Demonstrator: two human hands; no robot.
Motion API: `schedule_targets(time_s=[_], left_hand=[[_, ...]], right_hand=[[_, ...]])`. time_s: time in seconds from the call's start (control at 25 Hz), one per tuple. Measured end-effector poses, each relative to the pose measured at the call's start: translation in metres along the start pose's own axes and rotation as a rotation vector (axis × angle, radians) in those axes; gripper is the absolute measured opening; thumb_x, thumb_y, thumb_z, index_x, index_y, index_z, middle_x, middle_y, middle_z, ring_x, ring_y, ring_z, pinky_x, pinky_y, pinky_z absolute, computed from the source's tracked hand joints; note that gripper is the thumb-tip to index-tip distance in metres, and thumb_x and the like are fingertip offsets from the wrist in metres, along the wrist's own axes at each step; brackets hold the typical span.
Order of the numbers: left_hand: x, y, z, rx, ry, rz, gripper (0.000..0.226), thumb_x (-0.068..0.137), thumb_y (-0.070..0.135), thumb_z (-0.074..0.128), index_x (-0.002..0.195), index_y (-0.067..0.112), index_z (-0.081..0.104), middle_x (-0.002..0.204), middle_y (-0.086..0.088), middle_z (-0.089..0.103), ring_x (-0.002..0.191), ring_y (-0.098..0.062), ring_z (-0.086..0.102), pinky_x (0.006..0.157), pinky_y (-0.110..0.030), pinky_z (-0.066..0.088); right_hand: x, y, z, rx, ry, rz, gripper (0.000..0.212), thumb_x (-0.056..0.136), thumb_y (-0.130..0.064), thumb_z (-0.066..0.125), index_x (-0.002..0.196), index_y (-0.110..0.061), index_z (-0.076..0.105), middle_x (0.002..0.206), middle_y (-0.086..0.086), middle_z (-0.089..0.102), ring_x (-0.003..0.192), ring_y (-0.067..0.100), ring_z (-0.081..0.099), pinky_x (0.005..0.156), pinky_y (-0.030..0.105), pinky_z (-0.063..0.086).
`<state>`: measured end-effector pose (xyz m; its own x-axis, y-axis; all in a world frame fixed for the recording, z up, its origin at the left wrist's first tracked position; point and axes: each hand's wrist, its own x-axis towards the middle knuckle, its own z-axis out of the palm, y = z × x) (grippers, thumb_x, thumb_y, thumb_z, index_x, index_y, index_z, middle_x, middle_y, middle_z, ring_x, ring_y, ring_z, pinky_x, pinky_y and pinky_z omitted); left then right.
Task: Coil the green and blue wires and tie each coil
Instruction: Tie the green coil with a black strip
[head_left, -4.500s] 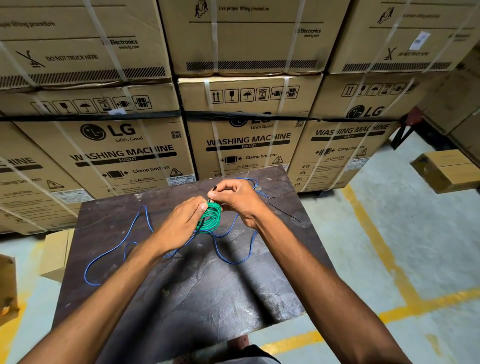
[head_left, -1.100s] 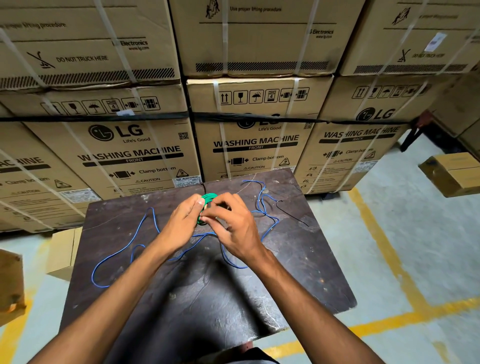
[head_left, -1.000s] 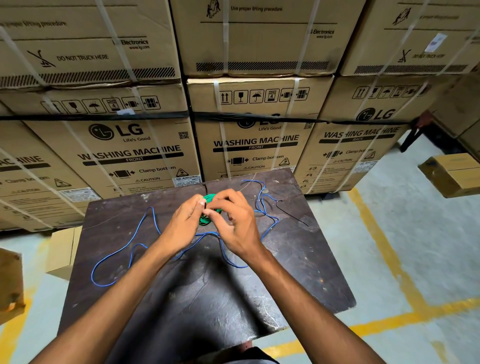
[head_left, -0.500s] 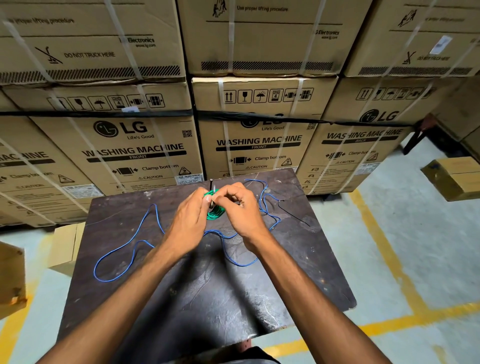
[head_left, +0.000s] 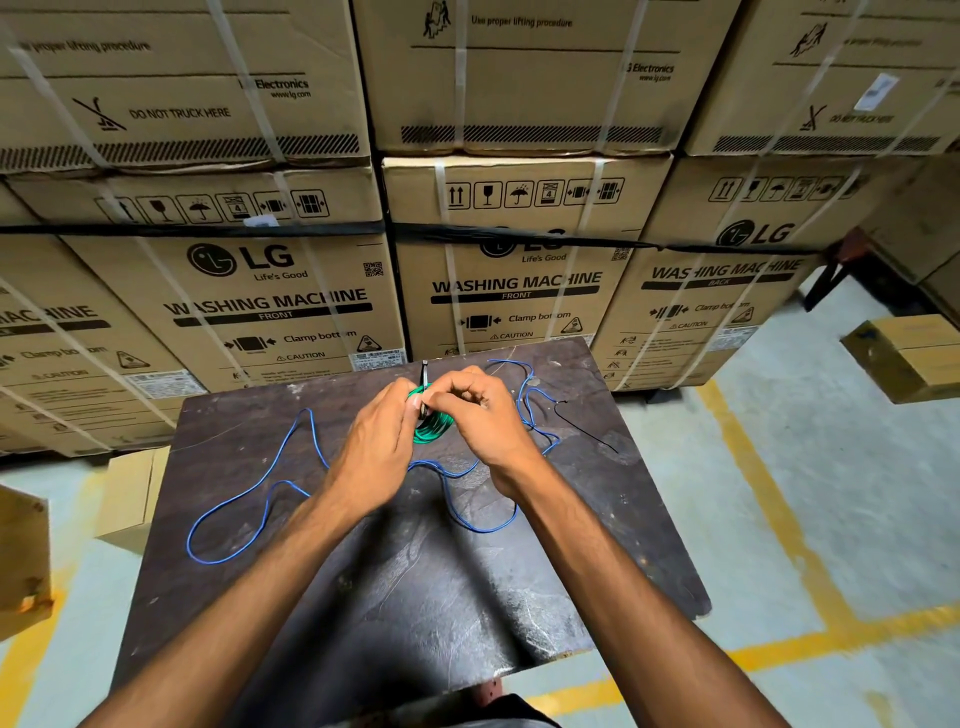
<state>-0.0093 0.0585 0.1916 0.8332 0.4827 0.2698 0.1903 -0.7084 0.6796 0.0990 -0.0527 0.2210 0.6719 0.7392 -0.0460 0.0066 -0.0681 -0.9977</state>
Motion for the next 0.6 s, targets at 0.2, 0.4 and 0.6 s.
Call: schedule_targets(time_s=[0.2, 0.4, 0.6], left_hand=[[-0.0014, 0.0019, -0.0003, -0.003, -0.006, 0.024, 0.021, 0.106, 0.026, 0.033, 0.087, 0.020, 0.039, 0.079, 0.005, 0.042, 0.071, -0.014, 0.036, 0.067, -0.027, 0.025], [-0.0030, 0.0019, 0.0009, -0.009, -0.003, 0.025, 0.022, 0.107, 0.026, 0.033, 0.085, 0.021, 0.037, 0.078, 0.005, 0.040, 0.070, -0.017, 0.036, 0.067, -0.029, 0.026], [-0.0051, 0.0028, 0.0014, 0.009, -0.021, 0.025, 0.024, 0.107, 0.027, 0.032, 0.085, 0.020, 0.038, 0.078, 0.004, 0.041, 0.072, -0.018, 0.037, 0.067, -0.029, 0.027]], right_hand=[[0.0000, -0.0014, 0.0030, 0.032, -0.005, -0.008, 0.013, 0.079, -0.016, 0.067, 0.073, -0.025, 0.075, 0.090, 0.010, 0.061, 0.083, 0.011, 0.057, 0.078, 0.019, 0.044], [0.0005, 0.0002, 0.0029, 0.038, 0.039, 0.028, 0.009, 0.083, -0.016, 0.071, 0.077, -0.020, 0.076, 0.102, 0.027, 0.067, 0.081, 0.012, 0.057, 0.076, 0.021, 0.045], [-0.0014, 0.0008, 0.0039, 0.080, 0.115, -0.002, 0.015, 0.084, -0.004, 0.074, 0.077, -0.017, 0.076, 0.098, 0.018, 0.071, 0.079, 0.012, 0.059, 0.078, 0.027, 0.048]])
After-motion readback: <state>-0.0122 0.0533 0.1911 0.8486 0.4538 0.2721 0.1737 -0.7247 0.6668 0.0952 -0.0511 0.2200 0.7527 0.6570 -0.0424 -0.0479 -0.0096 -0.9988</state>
